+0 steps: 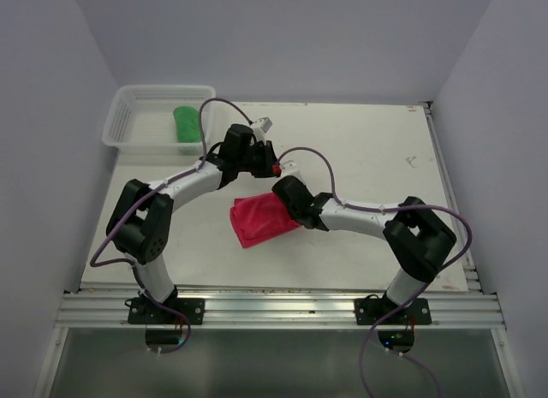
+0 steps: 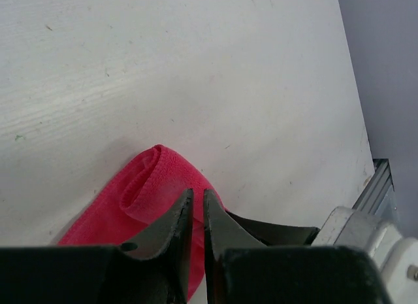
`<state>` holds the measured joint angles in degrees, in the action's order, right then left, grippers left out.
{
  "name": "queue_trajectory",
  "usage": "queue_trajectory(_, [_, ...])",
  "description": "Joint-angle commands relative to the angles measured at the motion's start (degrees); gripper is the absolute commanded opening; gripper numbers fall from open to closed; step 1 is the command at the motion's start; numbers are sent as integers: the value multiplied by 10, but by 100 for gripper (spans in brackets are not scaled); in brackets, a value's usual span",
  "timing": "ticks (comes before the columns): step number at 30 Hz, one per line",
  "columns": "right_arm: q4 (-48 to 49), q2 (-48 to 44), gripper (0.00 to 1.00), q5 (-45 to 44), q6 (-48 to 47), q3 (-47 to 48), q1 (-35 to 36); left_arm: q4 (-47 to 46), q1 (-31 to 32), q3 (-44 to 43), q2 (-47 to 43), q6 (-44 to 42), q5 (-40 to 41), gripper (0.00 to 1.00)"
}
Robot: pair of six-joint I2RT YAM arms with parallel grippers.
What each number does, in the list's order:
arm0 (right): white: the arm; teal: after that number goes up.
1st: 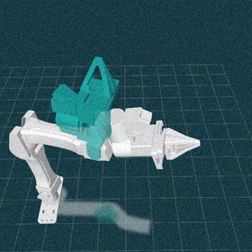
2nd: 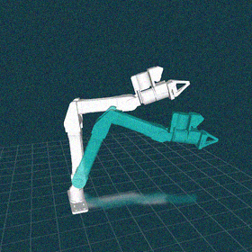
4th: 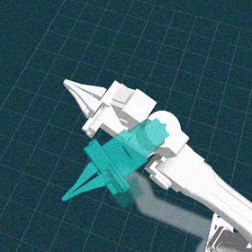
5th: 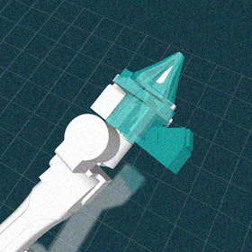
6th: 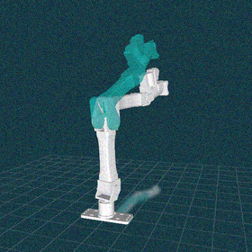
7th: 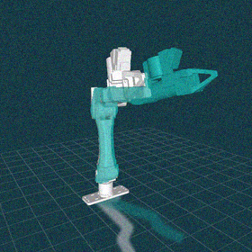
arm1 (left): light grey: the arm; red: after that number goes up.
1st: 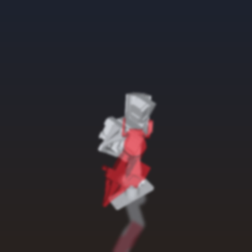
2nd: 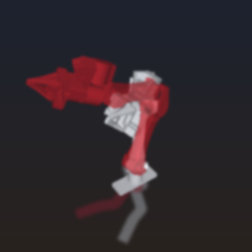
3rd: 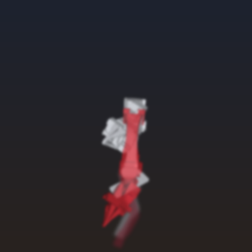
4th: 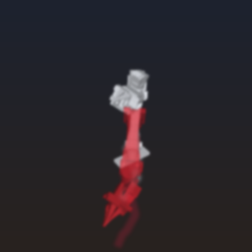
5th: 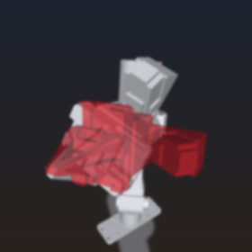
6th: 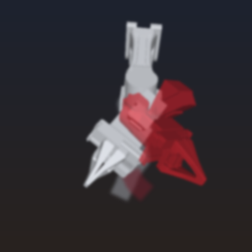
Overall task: Roll the towels
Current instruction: Roll the towel
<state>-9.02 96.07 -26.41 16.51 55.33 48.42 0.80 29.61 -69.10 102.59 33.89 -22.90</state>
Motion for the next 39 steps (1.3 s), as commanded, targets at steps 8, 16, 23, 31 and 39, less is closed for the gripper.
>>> queue_trajectory(8, [-61,108,0,-230,-83,101,85,19,-27,21,-39,6,-7,15])
queue_trajectory(16, [-55,159,0,-251,-113,116,127,22,-50,29,-51,1,-16,14])
queue_trajectory(23, [-24,183,0,-241,-152,113,153,18,-76,30,-49,7,-31,14])
queue_trajectory(31, [-39,216,0,-250,-161,135,162,-29,-85,5,-18,17,-94,12])
queue_trajectory(39, [-44,239,0,-288,-152,144,161,-69,-84,25,-1,27,-134,12])
